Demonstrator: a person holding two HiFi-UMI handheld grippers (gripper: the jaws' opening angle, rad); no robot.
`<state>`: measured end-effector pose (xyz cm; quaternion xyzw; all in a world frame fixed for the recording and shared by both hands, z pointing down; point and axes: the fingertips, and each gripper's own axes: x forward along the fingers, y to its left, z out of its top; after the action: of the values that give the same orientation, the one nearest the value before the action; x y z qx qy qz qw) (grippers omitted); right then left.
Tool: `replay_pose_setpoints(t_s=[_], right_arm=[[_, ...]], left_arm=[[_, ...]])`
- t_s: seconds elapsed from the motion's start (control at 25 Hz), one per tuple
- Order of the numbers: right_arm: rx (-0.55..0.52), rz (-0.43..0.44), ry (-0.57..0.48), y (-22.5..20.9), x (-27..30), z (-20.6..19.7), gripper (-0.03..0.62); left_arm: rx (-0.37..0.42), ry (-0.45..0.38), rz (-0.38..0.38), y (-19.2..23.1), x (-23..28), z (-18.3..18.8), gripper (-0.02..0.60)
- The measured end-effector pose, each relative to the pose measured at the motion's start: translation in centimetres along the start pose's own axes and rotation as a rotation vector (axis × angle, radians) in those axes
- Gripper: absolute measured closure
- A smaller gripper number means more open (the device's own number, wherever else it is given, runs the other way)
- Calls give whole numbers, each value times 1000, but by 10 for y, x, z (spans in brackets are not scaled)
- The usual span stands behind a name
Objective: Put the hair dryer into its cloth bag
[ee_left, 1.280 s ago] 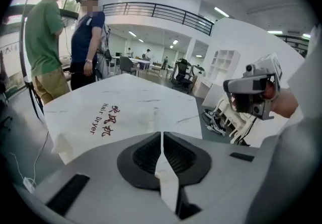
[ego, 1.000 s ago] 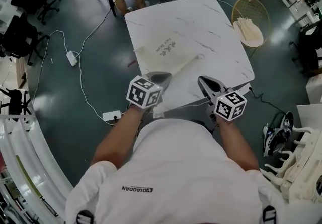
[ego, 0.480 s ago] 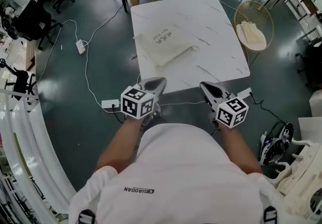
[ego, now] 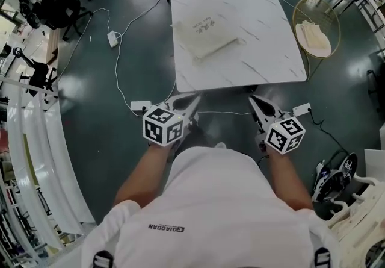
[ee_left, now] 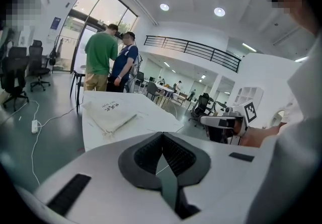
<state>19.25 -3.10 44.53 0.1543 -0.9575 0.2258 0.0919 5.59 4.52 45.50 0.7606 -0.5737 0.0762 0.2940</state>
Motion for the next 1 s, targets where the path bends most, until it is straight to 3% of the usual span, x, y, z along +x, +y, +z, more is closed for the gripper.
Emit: replay_pose_setpoints(t_s=[0.28,0.48,1.0], right_arm=[[8,14,-28,19,-13,-2,572],[-3,-7,-29,28,-9,-3,572],[-35,-96,-88,81,38,22,572]], left_arm=[[5,-22,18,-10,-26,2,552],[35,-12,-19,-9,-30,4,552],[124,38,-77,45,-60,17,552]])
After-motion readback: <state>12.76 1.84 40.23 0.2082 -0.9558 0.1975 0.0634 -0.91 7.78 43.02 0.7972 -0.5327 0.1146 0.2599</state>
